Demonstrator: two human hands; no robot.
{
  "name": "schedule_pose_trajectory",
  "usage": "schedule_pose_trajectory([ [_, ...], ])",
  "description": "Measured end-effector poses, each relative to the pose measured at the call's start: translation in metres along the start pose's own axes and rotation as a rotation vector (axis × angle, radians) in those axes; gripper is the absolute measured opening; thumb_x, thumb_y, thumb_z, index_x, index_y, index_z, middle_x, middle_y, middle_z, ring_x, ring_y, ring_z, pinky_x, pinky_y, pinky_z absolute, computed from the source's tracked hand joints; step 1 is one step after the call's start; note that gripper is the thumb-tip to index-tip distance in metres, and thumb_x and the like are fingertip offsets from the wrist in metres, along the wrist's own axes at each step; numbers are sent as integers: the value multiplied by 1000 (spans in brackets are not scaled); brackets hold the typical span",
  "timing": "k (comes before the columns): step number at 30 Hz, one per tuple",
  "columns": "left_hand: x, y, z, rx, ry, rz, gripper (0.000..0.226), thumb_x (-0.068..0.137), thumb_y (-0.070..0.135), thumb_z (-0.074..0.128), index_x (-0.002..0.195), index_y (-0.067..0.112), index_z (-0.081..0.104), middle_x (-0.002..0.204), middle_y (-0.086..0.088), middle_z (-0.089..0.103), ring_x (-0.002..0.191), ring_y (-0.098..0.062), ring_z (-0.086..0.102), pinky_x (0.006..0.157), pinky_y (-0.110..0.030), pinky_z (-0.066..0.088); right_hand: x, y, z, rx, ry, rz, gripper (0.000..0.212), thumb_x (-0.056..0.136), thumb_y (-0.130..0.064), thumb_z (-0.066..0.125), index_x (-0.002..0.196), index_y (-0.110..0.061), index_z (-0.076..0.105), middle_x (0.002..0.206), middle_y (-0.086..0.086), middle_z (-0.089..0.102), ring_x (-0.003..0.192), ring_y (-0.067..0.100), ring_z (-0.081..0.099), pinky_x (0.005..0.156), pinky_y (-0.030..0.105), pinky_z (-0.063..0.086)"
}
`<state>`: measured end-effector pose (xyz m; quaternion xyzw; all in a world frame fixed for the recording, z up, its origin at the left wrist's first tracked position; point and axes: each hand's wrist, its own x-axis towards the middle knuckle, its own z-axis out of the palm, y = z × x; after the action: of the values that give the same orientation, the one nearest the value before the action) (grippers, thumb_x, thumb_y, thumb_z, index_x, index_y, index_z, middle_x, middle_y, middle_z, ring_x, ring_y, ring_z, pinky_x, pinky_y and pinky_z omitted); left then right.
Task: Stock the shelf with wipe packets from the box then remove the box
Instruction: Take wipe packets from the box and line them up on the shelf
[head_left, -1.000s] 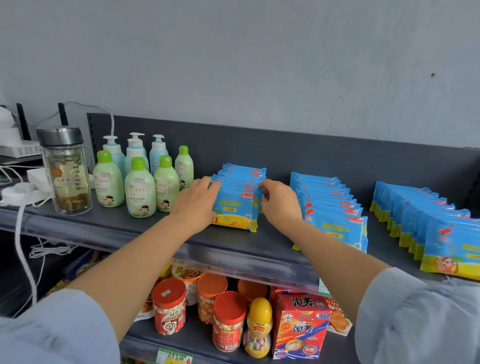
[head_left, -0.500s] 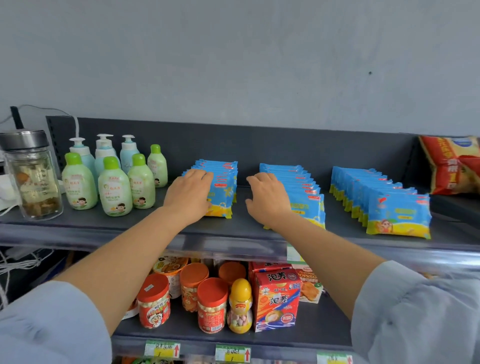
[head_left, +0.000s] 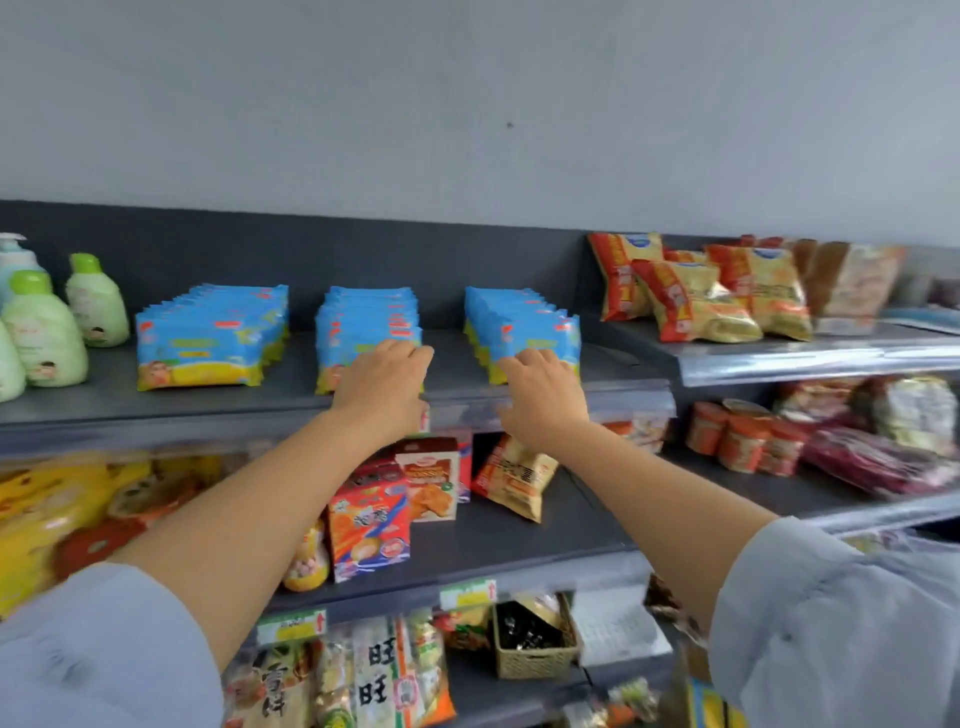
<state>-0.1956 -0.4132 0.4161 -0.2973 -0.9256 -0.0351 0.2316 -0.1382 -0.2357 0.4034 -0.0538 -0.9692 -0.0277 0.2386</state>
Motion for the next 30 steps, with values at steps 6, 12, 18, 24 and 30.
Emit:
schedule_pose_trajectory([
  [6, -16, 115, 28, -84, -95, 97, 61, 89, 30, 63, 141, 15, 36, 139, -4, 44, 131, -24, 37, 103, -40, 40, -91, 102, -4, -57, -148, 132, 43, 87, -26, 57, 128, -17, 48, 128, 8, 49, 123, 29, 40, 98, 37, 36],
  [12, -28, 208, 59, -135, -176, 182, 52, 88, 29, 63, 133, 15, 42, 135, -3, 46, 129, -23, 38, 97, -37, 42, -166, 188, 7, -125, -279, 262, 49, 86, -30, 62, 130, -16, 46, 128, 8, 48, 123, 30, 40, 99, 38, 36],
  [18, -31, 285, 111, -174, -290, 269, 52, 89, 30, 62, 134, 15, 41, 134, -2, 47, 128, -23, 39, 98, -39, 43, -222, 254, 41, -112, -404, 383, 43, 87, -23, 57, 129, -17, 48, 127, 9, 49, 124, 31, 39, 99, 40, 37],
  [24, -27, 353, 185, -231, -431, 349, 49, 93, 27, 59, 136, 15, 39, 136, -2, 45, 129, -22, 38, 96, -37, 44, -257, 305, 97, -84, -524, 472, 49, 89, -31, 59, 134, -19, 45, 139, 9, 43, 131, 30, 35, 105, 42, 36],
  [30, -29, 406, 264, -263, -589, 378, 47, 91, 24, 59, 134, 18, 42, 133, -1, 47, 126, -23, 41, 97, -38, 44, -288, 348, 162, -27, -702, 522, 44, 89, -23, 58, 132, -19, 47, 133, 8, 46, 127, 29, 36, 102, 40, 37],
])
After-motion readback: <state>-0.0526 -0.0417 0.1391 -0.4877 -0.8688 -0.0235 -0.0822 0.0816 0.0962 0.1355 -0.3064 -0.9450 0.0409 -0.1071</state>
